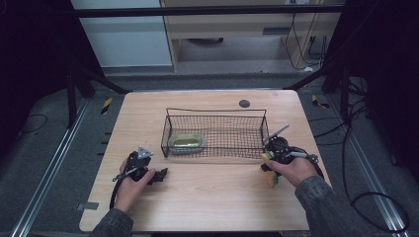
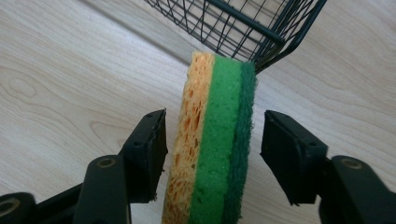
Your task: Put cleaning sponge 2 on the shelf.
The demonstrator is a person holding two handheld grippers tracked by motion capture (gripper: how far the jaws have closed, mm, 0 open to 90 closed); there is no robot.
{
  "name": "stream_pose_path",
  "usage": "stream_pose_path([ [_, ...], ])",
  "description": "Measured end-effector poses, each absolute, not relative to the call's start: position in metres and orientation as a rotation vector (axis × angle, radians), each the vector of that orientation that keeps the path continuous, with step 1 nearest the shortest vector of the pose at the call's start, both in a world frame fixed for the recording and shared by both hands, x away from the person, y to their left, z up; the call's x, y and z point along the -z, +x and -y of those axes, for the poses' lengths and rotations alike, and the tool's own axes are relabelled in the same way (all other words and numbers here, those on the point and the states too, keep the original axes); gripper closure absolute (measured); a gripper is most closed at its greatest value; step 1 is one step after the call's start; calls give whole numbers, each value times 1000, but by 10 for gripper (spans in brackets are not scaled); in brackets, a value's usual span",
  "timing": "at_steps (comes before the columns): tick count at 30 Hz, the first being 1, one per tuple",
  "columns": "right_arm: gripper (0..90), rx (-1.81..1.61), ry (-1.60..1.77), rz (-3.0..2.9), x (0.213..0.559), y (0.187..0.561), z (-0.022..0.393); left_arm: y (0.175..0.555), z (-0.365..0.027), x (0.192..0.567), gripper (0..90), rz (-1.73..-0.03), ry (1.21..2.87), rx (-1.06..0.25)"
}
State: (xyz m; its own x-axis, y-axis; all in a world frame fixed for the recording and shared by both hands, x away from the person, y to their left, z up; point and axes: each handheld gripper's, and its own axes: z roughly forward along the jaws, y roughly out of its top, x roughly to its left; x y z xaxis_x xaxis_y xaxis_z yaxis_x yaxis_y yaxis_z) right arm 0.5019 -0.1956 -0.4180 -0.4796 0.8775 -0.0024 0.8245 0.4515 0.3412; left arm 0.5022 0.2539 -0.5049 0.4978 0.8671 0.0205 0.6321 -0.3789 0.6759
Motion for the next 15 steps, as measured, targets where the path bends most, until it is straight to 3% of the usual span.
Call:
stream_pose_path([
  [3,485,-444,1499,-2532,419,502,196,502,-254,505,0,-1225,2136,-502],
  [6,612,-471,1481,-2551,419,502,198,502,-254,505,0,-1225,2136,-502],
  [15,642,-509,1478,-2542,409,495,213,502,-254,505,0,-1224,2136,-503],
])
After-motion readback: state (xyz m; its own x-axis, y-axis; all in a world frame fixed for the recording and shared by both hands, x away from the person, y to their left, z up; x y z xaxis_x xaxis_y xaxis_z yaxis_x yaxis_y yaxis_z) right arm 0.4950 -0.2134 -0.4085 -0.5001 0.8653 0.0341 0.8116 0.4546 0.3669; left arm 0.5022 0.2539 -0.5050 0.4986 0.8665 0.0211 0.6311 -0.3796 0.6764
